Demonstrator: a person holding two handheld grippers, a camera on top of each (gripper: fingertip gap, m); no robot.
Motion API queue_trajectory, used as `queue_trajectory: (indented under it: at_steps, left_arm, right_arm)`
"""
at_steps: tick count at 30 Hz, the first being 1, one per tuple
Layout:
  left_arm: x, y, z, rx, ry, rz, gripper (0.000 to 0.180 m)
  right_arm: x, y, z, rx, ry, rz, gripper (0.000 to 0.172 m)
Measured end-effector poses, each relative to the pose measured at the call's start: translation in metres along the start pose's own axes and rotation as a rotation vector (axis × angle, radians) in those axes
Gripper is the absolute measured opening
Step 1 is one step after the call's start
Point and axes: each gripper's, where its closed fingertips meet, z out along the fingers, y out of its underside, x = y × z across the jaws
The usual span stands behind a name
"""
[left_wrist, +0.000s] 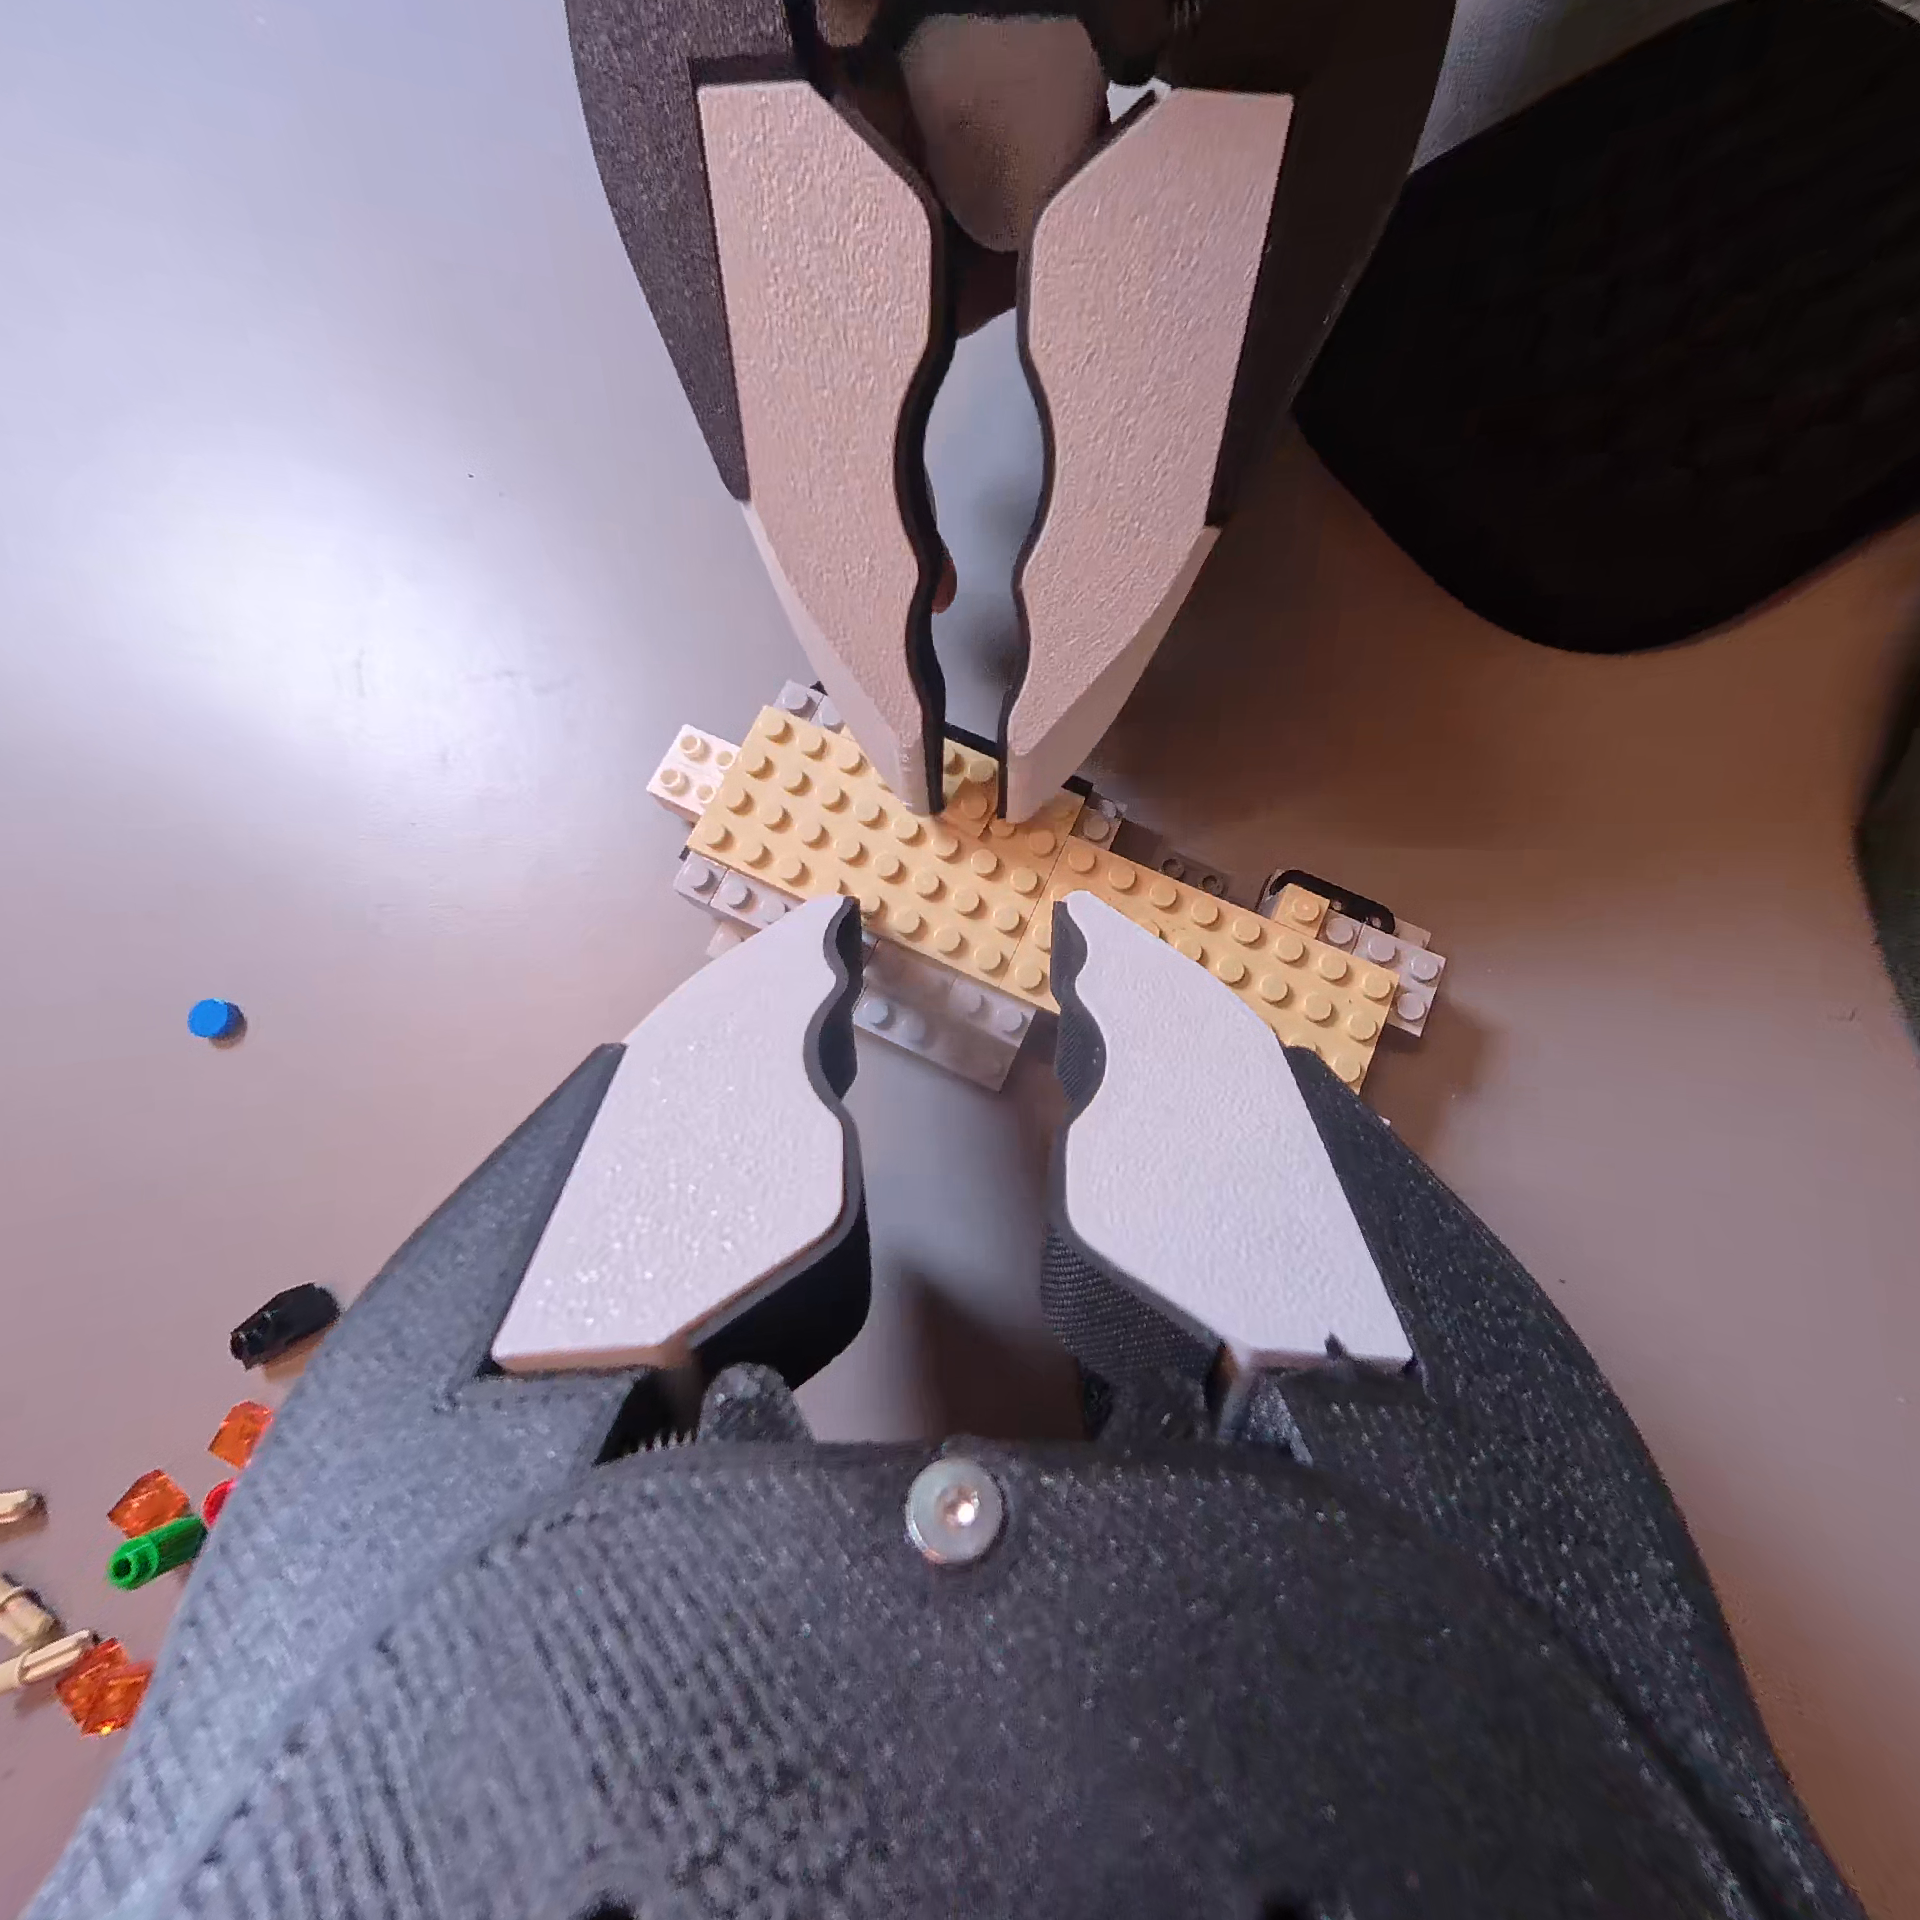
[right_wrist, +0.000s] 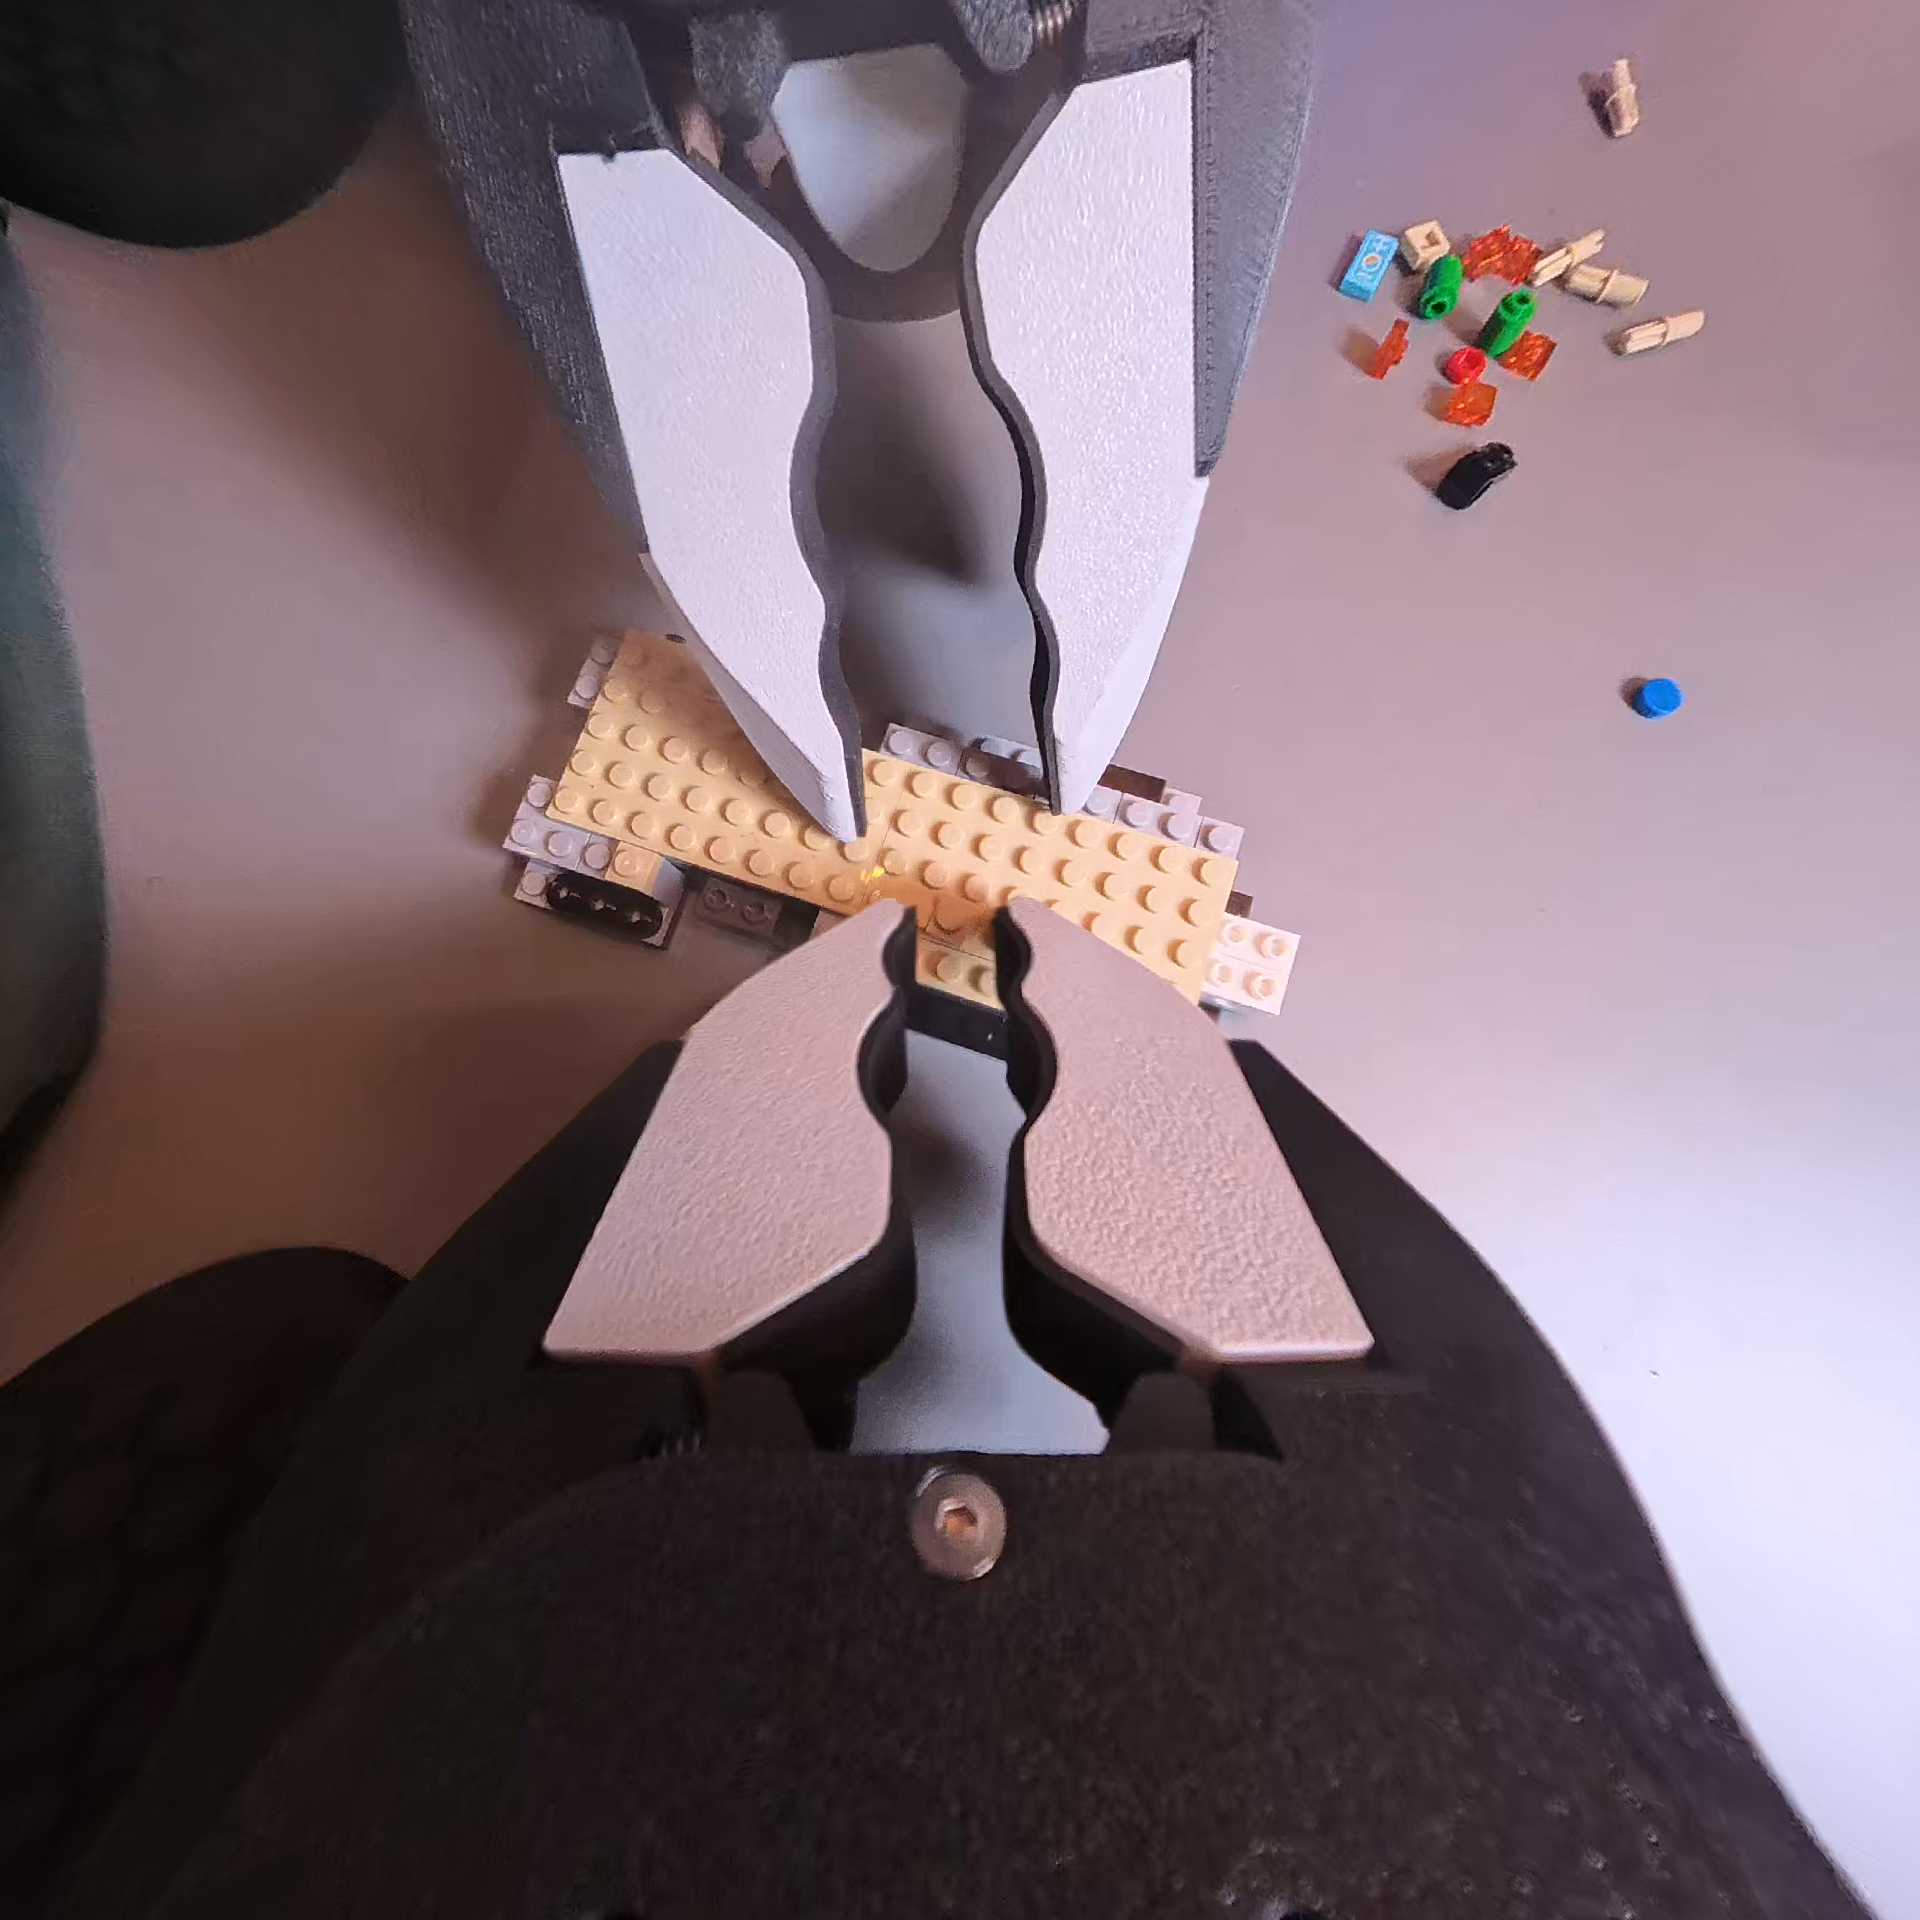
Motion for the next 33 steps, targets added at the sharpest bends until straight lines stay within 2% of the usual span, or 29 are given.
queue_trajectory:
  at_steps: [4,7,12,20,25,28,31,33]
  left_arm:
    - [0.002,-0.004,-0.002,0.04,0.017,-0.005,0.033]
    - [0.007,-0.016,-0.009,0.135,0.109,-0.108,0.03]
    - [0.015,-0.037,-0.024,0.304,0.324,-0.326,0.019]
    - [0.024,-0.059,-0.044,0.462,0.524,-0.471,0.005]
    - [0.025,-0.062,-0.046,0.477,0.538,-0.479,0.004]
    - [0.026,-0.06,-0.047,0.437,0.496,-0.423,0.004]
    - [0.021,-0.051,-0.053,0.352,0.352,-0.299,0.004]
    - [0.005,-0.045,-0.071,0.301,0.183,-0.208,0.004]
  right_arm:
    - [0.0,0.0,0.001,0.009,-0.002,-0.013,0.008]
    - [-0.008,-0.013,-0.005,0.125,0.027,-0.093,0.008]
    - [-0.012,-0.036,-0.025,0.252,0.213,-0.305,0.008]
    - [-0.024,-0.052,-0.045,0.334,0.32,-0.466,0.008]
    - [-0.025,-0.054,-0.048,0.328,0.384,-0.523,0.008]
    - [-0.025,-0.056,-0.049,0.339,0.395,-0.521,0.01]
    - [-0.023,-0.056,-0.051,0.362,0.38,-0.483,0.019]
    - [-0.018,-0.052,-0.054,0.359,0.371,-0.444,0.021]
